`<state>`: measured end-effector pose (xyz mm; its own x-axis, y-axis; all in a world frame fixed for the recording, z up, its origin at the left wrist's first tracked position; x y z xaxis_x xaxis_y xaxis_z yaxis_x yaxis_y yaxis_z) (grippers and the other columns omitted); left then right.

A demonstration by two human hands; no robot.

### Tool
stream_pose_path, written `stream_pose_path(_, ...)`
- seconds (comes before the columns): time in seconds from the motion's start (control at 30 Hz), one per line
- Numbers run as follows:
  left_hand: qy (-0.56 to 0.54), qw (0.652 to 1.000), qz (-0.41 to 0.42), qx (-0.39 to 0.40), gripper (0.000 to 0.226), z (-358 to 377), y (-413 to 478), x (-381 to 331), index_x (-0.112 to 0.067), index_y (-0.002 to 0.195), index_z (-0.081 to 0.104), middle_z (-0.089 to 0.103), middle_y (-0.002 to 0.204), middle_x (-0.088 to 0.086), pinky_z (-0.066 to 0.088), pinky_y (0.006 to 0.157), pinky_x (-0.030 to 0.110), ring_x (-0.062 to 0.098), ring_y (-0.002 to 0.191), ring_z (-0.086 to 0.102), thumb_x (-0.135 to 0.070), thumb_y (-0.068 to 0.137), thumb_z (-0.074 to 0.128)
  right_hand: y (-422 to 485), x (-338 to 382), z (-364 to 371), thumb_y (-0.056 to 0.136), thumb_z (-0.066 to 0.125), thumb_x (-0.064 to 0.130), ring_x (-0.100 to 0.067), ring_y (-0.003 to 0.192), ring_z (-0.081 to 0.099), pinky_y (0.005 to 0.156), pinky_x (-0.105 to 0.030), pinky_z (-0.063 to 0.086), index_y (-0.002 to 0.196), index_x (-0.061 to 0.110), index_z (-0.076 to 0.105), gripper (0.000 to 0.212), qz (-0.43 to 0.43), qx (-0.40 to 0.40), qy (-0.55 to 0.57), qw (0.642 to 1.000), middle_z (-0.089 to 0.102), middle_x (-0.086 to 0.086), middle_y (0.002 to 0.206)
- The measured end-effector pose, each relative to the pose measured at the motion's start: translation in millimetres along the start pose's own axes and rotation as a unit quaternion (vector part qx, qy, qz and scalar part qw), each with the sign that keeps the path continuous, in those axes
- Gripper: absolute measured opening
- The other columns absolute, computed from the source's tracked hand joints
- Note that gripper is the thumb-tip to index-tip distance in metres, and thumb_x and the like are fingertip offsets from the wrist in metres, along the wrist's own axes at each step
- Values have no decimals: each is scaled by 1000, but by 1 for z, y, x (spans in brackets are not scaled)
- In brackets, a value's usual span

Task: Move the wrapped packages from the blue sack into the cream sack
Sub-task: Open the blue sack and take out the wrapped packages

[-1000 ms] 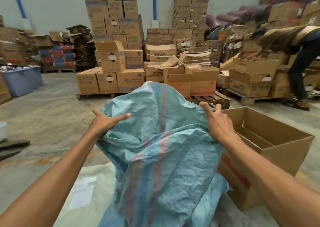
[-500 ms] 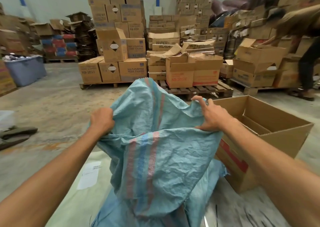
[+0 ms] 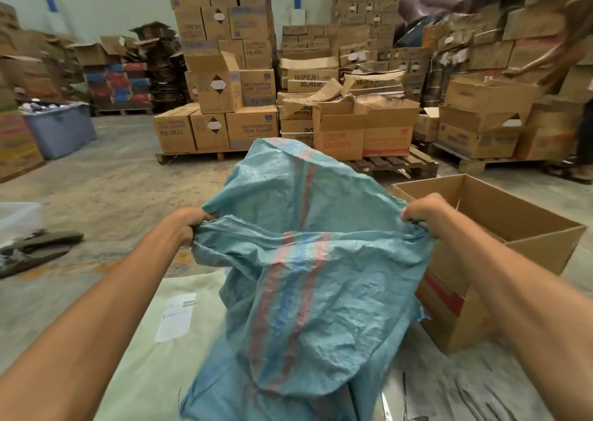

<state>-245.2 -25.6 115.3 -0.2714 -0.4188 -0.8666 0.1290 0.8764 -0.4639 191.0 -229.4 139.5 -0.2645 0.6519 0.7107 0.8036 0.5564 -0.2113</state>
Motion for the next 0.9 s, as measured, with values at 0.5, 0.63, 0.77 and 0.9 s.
stream_pose_path(0.5, 10, 993, -80, -89, 27, -88, -13, 54, -2, 63, 56, 64, 47, 15, 53, 37, 35, 25, 44, 63, -7, 89, 51, 17, 6, 56, 102, 44, 36, -32, 106, 68, 87, -45, 57, 134, 10, 52, 42, 23, 247, 241, 938, 65, -20, 126)
stream_pose_path(0.63, -82, 992, -54, -73, 19, -115, 16, 52, -12, 86, 56, 69, 93, 17, 52, 85, 48, 32, 87, 63, -6, 74, 43, -4, 33, 61, 85, 74, 43, -24, 121, 45, 107, -49, 42, 119, 29, 55, 42, -180, 215, -61, 958, 43, -3, 131)
stream_pose_path(0.77, 96, 995, 13, -34, 58, -124, 22, 49, -15, 114, 58, 65, 108, 12, 53, 79, 44, 31, 93, 63, -16, 58, 73, 14, 23, 65, 73, 79, 56, -19, 109, 44, 101, -39, 43, 85, 42, 68, 22, -258, 95, -332, 902, 53, -2, 106)
stream_pose_path(0.9, 296, 944, 126, -71, 51, -109, 24, 31, -23, 100, 68, 73, 94, 1, 56, 77, 36, 23, 88, 69, -50, 61, 89, 32, 18, 77, 69, 75, 30, -23, 85, 67, 81, -36, 59, 74, 23, 76, 9, -247, 61, -401, 880, 72, -3, 89)
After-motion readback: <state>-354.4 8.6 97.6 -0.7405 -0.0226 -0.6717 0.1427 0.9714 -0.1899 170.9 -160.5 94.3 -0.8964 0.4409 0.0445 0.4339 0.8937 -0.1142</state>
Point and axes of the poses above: each hand's wrist, its own y-axis towards the middle knuckle, its own z-axis out of the palm, x = y × z, the point moved 6 cm from there along y, towards the middle knuckle
